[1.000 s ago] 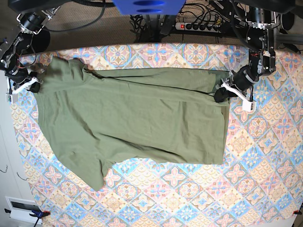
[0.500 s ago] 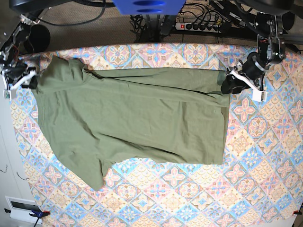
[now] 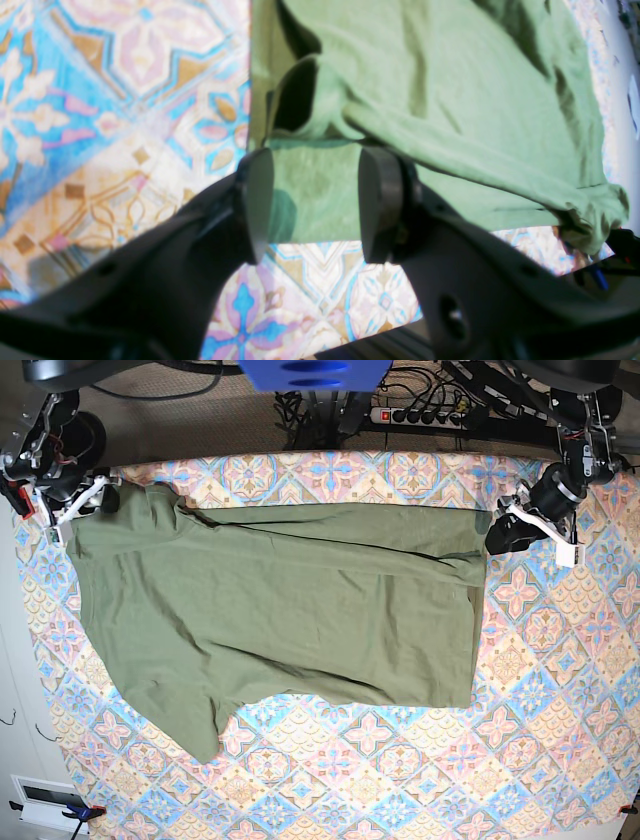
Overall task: Layout the t-shirt on the table in an organized manner, then fold the t-shirt properly
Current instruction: 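Hold the shirt hem with both grippers and adjust the grip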
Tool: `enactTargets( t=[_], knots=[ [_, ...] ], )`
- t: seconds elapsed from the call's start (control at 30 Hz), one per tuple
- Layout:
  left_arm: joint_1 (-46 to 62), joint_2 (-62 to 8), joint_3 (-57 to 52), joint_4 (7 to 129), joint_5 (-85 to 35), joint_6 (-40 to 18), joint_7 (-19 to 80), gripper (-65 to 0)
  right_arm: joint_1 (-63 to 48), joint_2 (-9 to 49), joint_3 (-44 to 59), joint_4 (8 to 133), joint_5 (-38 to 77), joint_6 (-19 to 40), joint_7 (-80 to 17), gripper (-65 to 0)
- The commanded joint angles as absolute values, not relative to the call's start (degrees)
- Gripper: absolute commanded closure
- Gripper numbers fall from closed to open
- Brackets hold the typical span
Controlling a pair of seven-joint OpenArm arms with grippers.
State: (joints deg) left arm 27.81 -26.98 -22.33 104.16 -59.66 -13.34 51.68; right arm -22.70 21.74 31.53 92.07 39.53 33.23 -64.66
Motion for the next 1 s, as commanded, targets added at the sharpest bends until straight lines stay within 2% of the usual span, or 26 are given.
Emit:
enactTargets(
  t=[0.0, 0.47, 0.53, 0.63, 0.7, 0.87, 0.97],
  knots=[
    [27.8, -27.9, -22.9, 105.3, -60.5, -13.8, 50.9, -27.5, -22.5, 23.0, 32.0, 92.1, 40.3, 33.5, -63.9, -30.6],
    [27.7, -27.9, -22.8, 105.2, -60.5, -13.8, 50.9, -27.5, -24.8, 21.8, 26.6, 91.3, 40.6, 33.5, -65.5, -30.1],
    [27.6, -27.9, -22.8, 105.2, -60.5, -13.8, 50.9, -27.5, -24.7, 21.2, 26.5, 91.6, 40.6, 33.5, -65.5, -25.2],
    [27.6, -27.9, -22.8, 105.2, -60.5, -13.8, 50.9, -27.5, -24.7, 21.1, 26.7, 91.7, 41.9, 33.5, -65.5, -10.7],
    [27.6, -27.9, -22.8, 105.0, -60.5, -13.8, 50.9, -27.5, -24.7, 21.1, 26.8, 91.7, 45.4, 33.6, -65.5, -4.5],
    [27.6, -27.8, -22.7, 104.9, -60.5, -13.8, 50.9, -27.5, -24.7, 21.2, 33.9, 91.7, 58.8, 33.6, -65.7, -4.0],
    [27.6, -27.8, -22.7, 104.9, -60.5, -13.8, 50.9, -27.5, -24.5, 21.3, 38.1, 91.7, 61.3, 33.6, -68.2, -4.0]
  ],
)
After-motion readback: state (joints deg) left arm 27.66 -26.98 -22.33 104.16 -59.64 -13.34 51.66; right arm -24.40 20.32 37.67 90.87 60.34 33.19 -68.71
